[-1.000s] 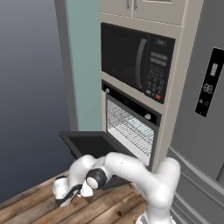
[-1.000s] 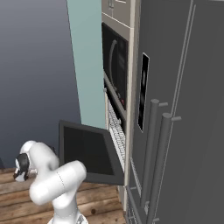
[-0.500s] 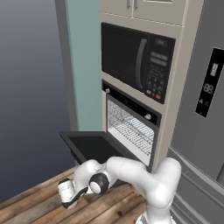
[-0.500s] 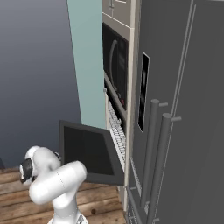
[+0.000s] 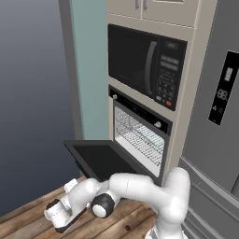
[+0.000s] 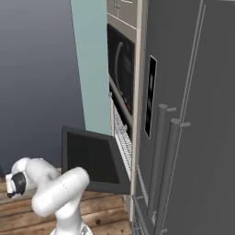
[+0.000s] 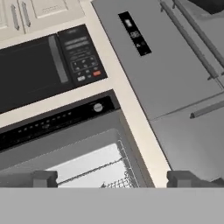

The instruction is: Take the baked cake out of the oven and place it on the plate for cooling. Then close the oven door.

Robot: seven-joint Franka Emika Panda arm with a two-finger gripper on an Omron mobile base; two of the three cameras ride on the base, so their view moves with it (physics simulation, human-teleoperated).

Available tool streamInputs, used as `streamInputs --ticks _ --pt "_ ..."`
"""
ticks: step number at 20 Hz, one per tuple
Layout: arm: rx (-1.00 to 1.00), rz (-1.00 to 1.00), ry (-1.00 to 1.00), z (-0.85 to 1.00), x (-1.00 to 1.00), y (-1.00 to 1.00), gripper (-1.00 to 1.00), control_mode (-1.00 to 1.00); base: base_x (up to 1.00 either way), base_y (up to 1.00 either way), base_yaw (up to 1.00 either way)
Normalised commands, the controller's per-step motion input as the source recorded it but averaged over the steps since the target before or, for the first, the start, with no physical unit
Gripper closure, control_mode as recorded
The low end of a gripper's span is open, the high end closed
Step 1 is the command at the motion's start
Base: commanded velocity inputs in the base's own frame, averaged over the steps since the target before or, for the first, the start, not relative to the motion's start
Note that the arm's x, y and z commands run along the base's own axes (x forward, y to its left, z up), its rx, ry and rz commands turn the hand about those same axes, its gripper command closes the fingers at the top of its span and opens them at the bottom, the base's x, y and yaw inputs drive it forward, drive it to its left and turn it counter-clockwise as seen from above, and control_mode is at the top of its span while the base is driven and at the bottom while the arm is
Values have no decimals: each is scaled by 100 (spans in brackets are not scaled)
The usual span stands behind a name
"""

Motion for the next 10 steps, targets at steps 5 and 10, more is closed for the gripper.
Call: streamInputs --ticks 5,10 --pt "0 -7 28 -100 54 7 -100 -100 0 0 0" --pt "0 -20 38 -100 50 12 -100 -100 0 0 0"
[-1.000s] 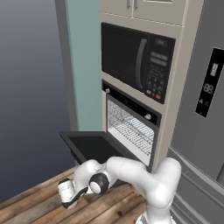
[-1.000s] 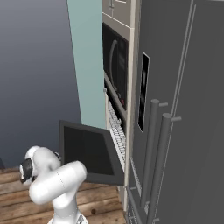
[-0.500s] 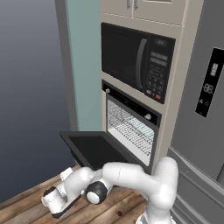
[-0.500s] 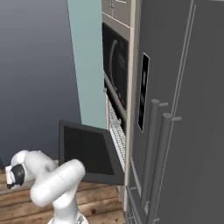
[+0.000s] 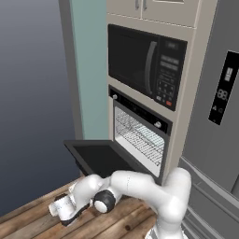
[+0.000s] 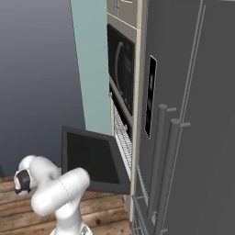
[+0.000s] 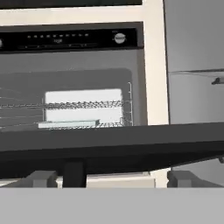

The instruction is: Take the baked cake out of the oven and place it on the plate for cooling. Then close the oven door.

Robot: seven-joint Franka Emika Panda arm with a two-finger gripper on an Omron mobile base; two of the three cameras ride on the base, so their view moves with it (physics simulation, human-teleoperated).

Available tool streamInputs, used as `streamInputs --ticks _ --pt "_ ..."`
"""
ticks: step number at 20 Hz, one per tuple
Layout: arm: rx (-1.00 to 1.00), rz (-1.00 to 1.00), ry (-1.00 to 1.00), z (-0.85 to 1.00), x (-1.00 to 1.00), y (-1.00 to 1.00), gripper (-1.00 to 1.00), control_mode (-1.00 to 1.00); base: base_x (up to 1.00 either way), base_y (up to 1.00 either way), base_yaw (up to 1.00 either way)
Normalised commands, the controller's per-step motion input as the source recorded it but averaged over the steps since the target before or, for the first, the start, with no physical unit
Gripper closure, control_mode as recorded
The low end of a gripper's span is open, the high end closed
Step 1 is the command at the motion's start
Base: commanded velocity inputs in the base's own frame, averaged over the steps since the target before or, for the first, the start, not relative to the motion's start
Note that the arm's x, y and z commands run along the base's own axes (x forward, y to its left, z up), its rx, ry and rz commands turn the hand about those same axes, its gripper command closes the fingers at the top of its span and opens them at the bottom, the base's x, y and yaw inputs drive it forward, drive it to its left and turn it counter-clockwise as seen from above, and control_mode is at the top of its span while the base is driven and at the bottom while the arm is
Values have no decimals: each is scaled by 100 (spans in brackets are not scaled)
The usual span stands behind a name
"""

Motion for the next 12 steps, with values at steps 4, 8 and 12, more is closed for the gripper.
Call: streamInputs --ticks 4,8,12 --pt "0 -18 47 -100 59 33 -100 -100 0 0 0" --pt "0 -20 50 -100 69 43 -100 -100 0 0 0" --pt "-1 -19 34 -58 93 17 -100 -100 0 0 0"
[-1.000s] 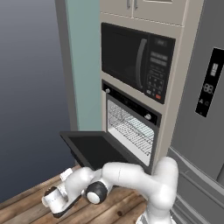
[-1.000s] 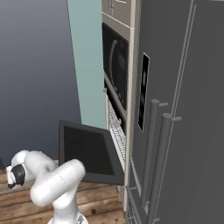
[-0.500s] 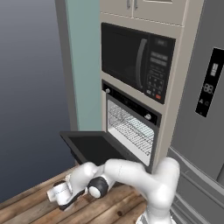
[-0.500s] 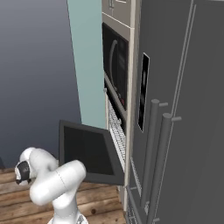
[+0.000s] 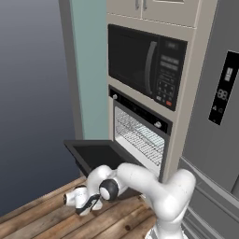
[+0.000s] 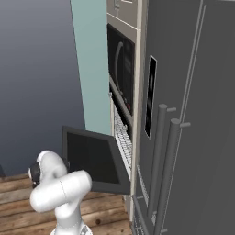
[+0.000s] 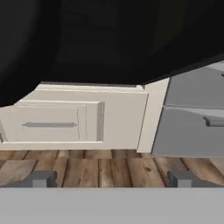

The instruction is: Take the baked cake out of the oven and place it on the plate for cooling. Then close the oven door.

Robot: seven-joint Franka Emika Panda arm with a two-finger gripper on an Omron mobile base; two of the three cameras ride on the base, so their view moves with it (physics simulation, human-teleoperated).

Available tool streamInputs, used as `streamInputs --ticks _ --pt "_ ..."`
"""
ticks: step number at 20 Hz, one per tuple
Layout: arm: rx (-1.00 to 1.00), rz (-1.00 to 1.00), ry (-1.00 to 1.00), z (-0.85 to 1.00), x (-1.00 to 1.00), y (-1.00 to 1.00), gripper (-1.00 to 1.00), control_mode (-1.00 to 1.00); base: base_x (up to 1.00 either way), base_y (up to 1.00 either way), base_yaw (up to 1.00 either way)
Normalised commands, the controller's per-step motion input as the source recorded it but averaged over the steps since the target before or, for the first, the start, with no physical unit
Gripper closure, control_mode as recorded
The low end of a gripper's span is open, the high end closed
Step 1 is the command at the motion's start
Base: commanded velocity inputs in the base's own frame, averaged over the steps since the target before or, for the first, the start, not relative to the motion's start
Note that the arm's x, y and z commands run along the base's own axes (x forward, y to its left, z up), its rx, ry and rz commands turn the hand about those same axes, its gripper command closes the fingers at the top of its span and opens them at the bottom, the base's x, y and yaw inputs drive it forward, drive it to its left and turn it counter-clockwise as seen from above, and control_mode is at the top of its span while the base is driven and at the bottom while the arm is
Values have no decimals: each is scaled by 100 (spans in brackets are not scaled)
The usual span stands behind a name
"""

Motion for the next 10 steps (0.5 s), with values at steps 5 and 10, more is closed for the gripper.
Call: streamInputs --ticks 5,10 --pt "-17 -18 10 14 87 0 -100 -100 0 0 0" --pt "-49 -11 -29 79 16 -3 -100 -100 0 0 0"
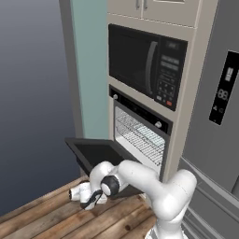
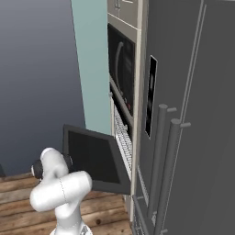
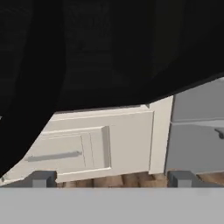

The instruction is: Take the baked cake out of the oven and place it on the plate for cooling. Then close the oven door.

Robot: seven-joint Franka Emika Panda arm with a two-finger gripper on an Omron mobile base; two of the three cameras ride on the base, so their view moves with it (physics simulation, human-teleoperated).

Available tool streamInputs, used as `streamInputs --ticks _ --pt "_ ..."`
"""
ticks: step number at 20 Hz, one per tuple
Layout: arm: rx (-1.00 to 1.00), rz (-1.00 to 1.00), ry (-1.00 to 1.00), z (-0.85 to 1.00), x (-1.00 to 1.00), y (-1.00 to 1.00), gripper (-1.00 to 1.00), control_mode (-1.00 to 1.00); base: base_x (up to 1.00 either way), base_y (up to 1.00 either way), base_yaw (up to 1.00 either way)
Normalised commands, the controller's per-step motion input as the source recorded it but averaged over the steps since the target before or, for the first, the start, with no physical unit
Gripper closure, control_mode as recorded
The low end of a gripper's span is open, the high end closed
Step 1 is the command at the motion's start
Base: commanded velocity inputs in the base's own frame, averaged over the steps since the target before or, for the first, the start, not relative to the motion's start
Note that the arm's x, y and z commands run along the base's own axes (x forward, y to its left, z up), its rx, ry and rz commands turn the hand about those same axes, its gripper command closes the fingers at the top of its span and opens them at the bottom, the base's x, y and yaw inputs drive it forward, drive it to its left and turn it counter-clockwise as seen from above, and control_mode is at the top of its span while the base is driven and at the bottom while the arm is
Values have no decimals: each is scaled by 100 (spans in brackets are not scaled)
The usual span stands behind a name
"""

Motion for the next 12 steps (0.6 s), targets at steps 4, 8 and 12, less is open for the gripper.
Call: streamInputs --ticks 4,8,12 --pt "-84 -25 -53 76 0 1 -100 -100 0 0 0" --pt "-81 -28 -40 82 32 0 -100 -100 0 0 0" --pt "-56 -29 -14 100 89 0 -100 -100 0 0 0"
